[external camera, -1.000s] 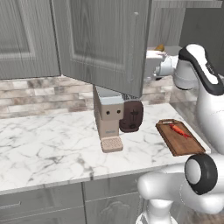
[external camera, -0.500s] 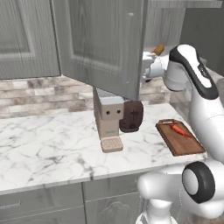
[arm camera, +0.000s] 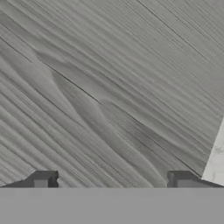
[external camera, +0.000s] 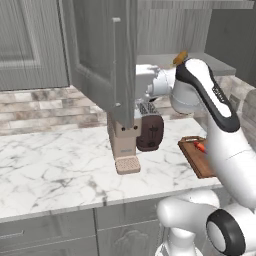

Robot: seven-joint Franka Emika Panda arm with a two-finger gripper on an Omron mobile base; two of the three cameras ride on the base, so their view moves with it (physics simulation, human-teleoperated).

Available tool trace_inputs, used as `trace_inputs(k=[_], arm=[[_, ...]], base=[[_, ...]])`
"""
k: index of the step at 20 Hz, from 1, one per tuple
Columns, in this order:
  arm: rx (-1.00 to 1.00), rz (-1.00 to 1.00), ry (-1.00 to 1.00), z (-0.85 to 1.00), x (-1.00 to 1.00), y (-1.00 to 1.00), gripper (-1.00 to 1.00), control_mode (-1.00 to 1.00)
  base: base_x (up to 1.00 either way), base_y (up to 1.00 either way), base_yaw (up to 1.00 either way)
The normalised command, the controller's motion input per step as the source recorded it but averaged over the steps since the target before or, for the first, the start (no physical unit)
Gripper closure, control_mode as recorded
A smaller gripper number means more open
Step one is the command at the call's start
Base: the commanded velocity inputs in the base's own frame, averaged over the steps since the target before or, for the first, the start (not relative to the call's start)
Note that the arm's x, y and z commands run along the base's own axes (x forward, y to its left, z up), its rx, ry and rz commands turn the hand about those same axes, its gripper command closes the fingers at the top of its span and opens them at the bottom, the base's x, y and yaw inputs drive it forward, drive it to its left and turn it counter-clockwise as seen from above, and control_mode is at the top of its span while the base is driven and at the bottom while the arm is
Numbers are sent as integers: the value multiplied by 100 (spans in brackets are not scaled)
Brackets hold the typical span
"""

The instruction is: Open the cabinet, retrieve the rolling pin, and place it next to the meat on the cutting board to prepare for tenderizing.

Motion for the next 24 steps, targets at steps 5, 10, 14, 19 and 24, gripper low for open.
trace_inputs(k=[5,10,14,19,24], arm=[[-6,0,10,0,-14,91,-100,-100],[-10,0,7,-3,-7,91,-100,-100],[-14,0,9,-7,0,62,-100,-100],[-17,0,2,-6,0,20,-100,-100],[-12,-7,-4,0,-1,-64,-100,-100]], base=[[0,0,0],[0,0,0],[0,0,0],[0,0,0],[0,0,0]])
